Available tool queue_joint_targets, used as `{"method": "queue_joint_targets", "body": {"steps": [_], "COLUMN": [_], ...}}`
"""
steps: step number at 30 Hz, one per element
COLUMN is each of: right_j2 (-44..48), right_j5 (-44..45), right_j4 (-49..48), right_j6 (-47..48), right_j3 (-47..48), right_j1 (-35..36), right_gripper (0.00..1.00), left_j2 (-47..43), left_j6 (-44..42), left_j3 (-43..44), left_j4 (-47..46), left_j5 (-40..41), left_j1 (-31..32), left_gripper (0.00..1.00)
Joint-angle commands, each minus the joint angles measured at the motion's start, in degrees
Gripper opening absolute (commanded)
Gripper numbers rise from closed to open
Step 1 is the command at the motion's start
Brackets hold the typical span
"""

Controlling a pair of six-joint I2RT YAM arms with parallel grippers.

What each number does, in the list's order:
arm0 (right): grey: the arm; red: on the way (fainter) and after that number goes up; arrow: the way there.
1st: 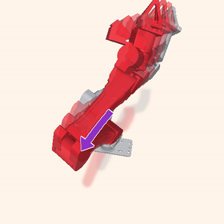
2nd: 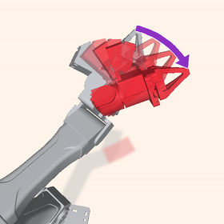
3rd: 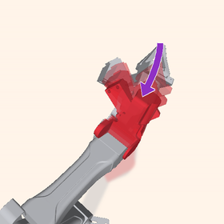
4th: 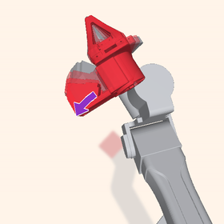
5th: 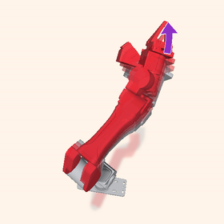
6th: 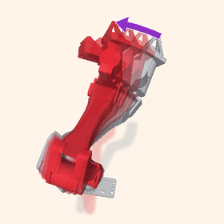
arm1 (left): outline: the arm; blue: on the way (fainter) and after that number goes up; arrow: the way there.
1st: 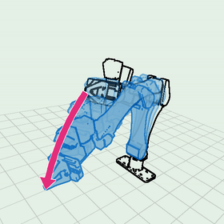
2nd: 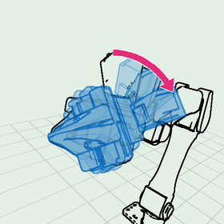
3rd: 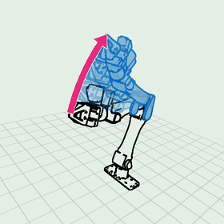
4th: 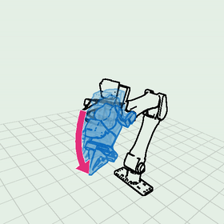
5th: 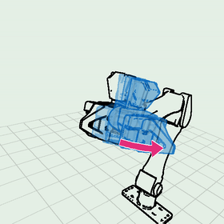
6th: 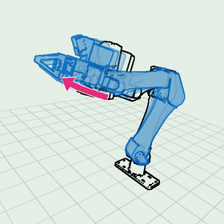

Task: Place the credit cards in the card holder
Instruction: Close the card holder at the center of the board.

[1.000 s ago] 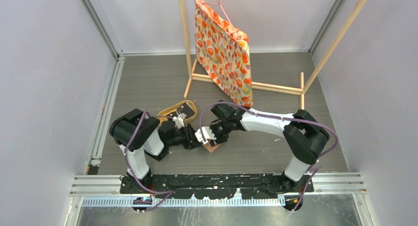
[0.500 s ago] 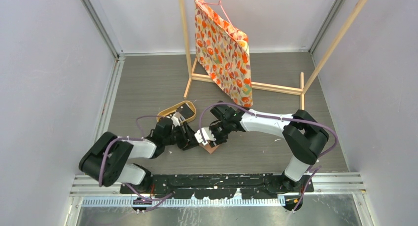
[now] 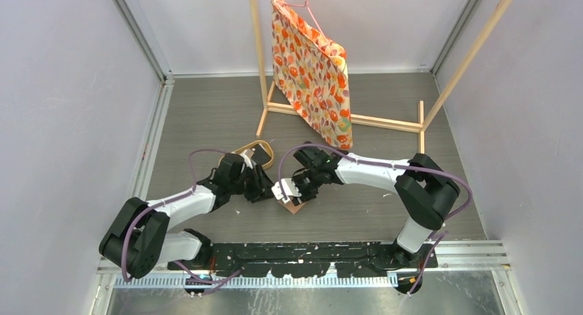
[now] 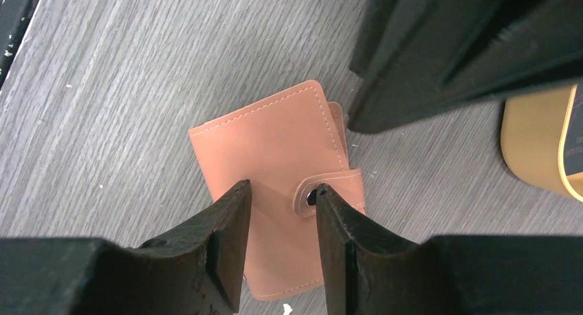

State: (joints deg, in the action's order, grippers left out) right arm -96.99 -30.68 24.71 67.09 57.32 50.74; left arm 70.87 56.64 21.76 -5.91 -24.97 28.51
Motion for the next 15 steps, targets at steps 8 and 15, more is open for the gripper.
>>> {"method": "queue_joint_targets", "body": {"steps": [8,15], "right_j2": [-3.0,-2.2], "right_j5": [7.3,8.3], "right_j4": [6.2,4.5], "right_j6": [-2.6,-2.5], "right_j3": [-7.1,-8.8], "right_j1": [3.8,3.9], "right_gripper": [0.43,0.42], "left_j2": [4.0,7.2], "left_j6": [-0.6,-0.4], "left_j3": [6.0,8.1], "left_j4": [2.4,1.8], "left_j5": [6.2,7.6], "left_j1": [4.4,5.0], "left_gripper": [0.42,0.39]}}
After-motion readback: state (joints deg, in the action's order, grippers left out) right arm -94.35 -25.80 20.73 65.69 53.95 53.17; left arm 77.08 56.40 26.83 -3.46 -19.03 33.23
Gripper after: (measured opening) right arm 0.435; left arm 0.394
